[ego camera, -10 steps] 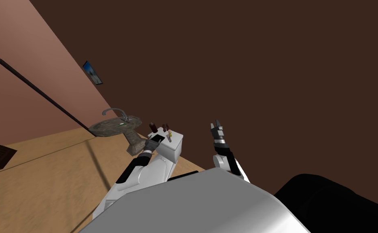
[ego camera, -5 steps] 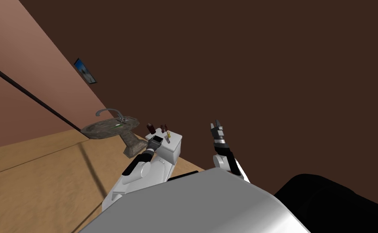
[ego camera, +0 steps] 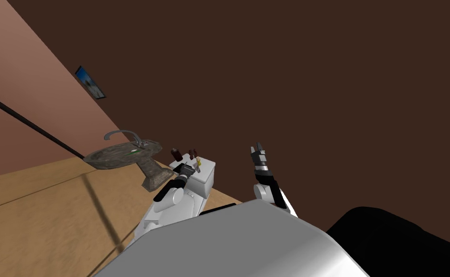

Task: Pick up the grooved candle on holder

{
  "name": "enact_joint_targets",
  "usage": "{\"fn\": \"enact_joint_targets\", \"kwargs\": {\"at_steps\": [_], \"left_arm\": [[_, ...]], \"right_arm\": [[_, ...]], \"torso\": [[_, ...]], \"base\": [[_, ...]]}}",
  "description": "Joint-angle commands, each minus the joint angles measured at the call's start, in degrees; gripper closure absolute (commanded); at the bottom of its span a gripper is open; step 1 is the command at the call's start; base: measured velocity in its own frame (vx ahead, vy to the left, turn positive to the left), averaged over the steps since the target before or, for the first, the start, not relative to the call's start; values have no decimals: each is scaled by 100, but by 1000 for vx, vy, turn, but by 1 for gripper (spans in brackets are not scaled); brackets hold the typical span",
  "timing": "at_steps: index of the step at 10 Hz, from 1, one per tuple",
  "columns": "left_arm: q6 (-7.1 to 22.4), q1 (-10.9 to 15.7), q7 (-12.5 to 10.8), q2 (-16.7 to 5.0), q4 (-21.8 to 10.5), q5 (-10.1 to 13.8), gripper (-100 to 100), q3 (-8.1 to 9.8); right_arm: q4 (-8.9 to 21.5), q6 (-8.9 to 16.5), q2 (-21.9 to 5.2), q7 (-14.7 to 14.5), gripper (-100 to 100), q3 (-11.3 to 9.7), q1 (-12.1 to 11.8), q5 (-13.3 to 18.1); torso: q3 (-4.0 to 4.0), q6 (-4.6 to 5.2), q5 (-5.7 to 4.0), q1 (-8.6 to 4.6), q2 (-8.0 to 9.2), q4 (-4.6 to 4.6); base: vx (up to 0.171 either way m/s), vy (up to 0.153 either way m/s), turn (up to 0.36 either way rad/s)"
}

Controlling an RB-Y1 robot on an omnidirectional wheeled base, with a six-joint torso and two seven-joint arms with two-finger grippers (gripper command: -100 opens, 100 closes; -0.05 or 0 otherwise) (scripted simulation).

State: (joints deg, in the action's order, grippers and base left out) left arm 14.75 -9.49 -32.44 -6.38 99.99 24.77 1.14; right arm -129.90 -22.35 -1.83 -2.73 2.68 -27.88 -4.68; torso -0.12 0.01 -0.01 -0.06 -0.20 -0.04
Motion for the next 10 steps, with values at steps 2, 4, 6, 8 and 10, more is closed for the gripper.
{"fn": "enact_joint_targets", "kwargs": {"at_steps": [2, 4, 6, 8, 10], "left_arm": [[242, 139, 47, 419, -86, 13, -100, 61], [324, 192, 67, 712, -107, 18, -100, 96], [318, 199, 71, 770, -114, 5, -100, 96], [108, 488, 98, 761, -399, 18, -100, 212], [108, 690, 98, 761, -764, 18, -100, 212]], "right_arm": [[0, 0, 0, 0, 0, 0, 0, 0], [0, 0, 0, 0, 0, 0, 0, 0], [0, 0, 0, 0, 0, 0, 0, 0], [0, 0, 0, 0, 0, 0, 0, 0], [0, 0, 0, 0, 0, 0, 1, 0]], "torso": [[-2, 5, 1, -4, -4, 0], [-2, 4, 1, 1, -2, 0], [5, 4, 0, -5, 9, 2], [8, 3, 0, -3, 15, 3], [21, 4, 3, 8, 36, 8]], "base": [[52, 4, -27], [44, 22, -16], [3, -3, 7], [-28, 12, -13], [-52, 20, -10]]}}
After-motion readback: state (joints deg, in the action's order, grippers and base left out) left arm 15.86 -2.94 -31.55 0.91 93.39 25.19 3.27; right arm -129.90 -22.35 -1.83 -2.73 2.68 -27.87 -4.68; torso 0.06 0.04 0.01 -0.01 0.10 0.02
